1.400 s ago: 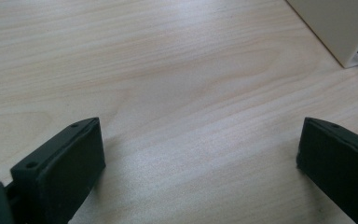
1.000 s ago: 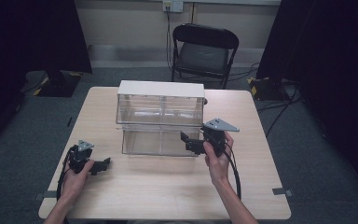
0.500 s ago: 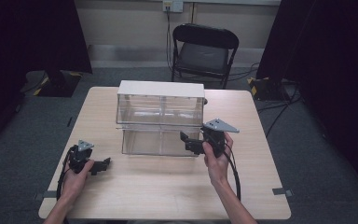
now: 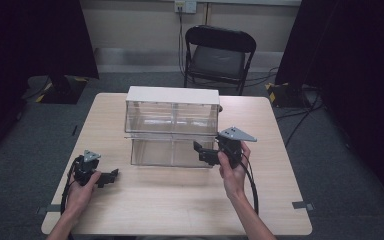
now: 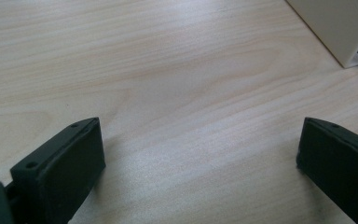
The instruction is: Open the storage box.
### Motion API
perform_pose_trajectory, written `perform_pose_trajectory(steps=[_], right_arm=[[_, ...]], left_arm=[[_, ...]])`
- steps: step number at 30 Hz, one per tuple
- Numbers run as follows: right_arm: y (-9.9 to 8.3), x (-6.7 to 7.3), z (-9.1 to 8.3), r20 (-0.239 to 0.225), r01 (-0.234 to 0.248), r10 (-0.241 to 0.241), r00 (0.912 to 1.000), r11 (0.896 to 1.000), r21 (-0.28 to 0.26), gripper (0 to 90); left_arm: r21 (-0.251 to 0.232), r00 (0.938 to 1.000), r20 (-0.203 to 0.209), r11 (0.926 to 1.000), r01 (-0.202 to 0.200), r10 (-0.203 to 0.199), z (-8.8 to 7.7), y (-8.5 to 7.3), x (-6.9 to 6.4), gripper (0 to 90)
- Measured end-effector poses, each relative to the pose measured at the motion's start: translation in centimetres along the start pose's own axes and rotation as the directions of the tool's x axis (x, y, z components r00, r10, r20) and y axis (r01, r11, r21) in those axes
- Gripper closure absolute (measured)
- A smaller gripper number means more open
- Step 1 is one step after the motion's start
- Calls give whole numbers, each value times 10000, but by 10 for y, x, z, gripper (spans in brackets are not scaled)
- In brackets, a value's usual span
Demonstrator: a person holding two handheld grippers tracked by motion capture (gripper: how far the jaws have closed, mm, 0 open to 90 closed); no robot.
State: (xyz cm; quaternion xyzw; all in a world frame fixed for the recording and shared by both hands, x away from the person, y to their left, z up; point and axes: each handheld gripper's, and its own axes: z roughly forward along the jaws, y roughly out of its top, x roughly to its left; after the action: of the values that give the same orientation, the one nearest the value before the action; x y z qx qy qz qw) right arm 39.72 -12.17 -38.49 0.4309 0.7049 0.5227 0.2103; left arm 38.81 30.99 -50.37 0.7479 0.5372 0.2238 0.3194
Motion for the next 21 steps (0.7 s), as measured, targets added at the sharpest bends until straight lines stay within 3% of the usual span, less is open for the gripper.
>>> perform_pose_trajectory(steps=[21], right_arm=[[-1,0,0,1,-89,89,10000,10000,-12,124]], left_arm=[[-1,10000,2,10000,0,0,0,0,0,3]])
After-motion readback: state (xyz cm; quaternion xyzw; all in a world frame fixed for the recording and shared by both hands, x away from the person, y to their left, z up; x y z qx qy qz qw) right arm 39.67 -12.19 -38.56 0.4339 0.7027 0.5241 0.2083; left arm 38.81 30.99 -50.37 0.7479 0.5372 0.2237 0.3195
